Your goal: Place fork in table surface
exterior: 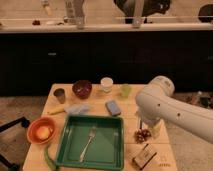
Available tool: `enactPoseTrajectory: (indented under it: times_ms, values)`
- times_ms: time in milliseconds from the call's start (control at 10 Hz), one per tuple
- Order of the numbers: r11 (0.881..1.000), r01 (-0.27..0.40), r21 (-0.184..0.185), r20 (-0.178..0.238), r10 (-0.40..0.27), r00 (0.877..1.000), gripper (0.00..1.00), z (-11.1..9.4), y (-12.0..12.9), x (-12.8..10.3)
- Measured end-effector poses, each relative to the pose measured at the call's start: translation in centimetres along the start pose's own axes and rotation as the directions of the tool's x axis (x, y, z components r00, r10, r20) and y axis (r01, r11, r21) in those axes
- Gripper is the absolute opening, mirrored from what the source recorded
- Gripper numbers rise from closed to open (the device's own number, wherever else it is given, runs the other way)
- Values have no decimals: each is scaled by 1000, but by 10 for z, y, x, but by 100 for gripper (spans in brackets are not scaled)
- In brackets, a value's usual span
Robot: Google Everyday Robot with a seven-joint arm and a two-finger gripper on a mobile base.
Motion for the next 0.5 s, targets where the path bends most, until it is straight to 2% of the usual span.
enactPoseTrajectory:
  times_ms: [300,500]
  values:
    - [996,80,-28,3,-80,997,80,6,-8,-34]
    - [992,114,-49,5,-114,993,80,12,-10,-49]
